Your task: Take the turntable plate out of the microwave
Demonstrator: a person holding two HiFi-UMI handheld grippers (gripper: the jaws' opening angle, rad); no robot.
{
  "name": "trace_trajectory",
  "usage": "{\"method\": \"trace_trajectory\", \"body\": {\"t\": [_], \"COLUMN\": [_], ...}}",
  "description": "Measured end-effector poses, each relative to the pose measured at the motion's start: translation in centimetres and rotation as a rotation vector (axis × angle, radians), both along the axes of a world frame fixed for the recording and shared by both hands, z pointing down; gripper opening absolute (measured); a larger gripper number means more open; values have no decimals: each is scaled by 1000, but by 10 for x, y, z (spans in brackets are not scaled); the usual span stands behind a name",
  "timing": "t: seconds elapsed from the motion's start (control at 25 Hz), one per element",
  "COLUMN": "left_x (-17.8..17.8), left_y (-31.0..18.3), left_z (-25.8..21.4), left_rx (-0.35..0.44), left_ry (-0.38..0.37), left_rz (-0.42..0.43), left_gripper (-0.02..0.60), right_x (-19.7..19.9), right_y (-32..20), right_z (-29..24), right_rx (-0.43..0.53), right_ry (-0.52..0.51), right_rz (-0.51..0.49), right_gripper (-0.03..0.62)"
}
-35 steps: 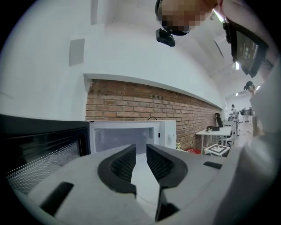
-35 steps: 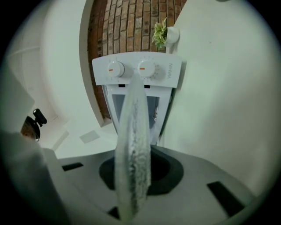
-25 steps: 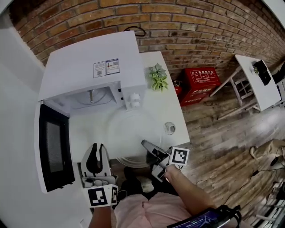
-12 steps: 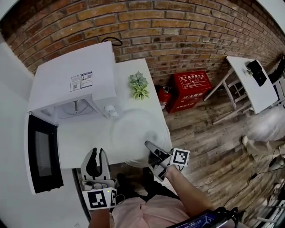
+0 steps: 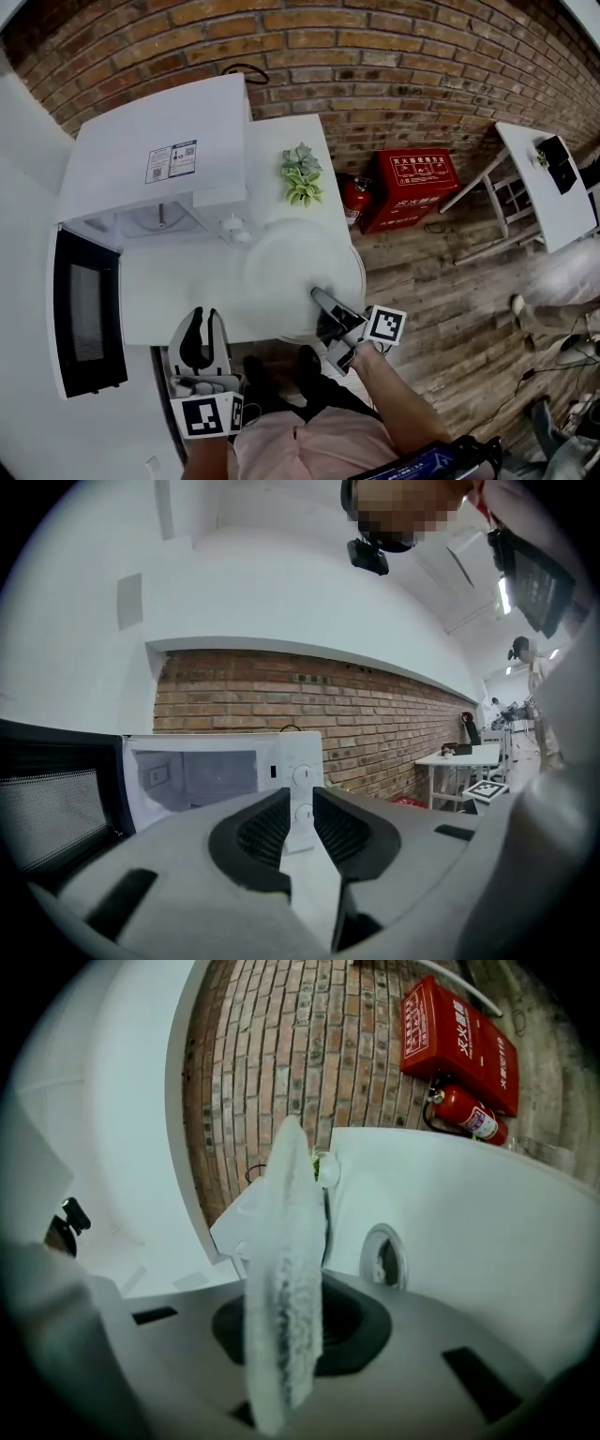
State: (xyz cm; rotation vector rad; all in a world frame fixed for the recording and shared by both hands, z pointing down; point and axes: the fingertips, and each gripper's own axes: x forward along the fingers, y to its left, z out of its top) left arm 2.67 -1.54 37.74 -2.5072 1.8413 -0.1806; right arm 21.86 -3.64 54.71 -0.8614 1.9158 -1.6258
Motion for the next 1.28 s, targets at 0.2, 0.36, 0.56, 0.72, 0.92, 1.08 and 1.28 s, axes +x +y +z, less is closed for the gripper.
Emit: {"method": "trace_trajectory", "body": {"t": [0.2,0.36,0.56,0.72,0.92,1.08,1.28], "left_x": [3,3,4,5,4,4,2], "left_y": [-2,-1,0,1,4,6,7], "left_z": [-1,-1,-2,-3,-4,-4,-3], "left_rx": [2,0,3,8,7,9,7], "left_ry": [-6,-12,-13,-16,-20,-23,-23], "left_rz": [-7,-16,-24,-25,-35,-36,-39], "left_gripper": [83,83,83,83,83,83,83], "right_x": [4,4,5,5,5,5,5], "right_y": [-2,-2,-1,-2,-2,-1,-1], "right_z": [2,2,2,2,2,3,4], "right_rx": [-18,-22,-12,-15,-14,-22,-15], "right_ry": [-6,-10,-1,-5,-2,-6,7], "right_rz": [16,14,7,7,7,10,9], "right_gripper": [32,32,32,32,32,32,32]}}
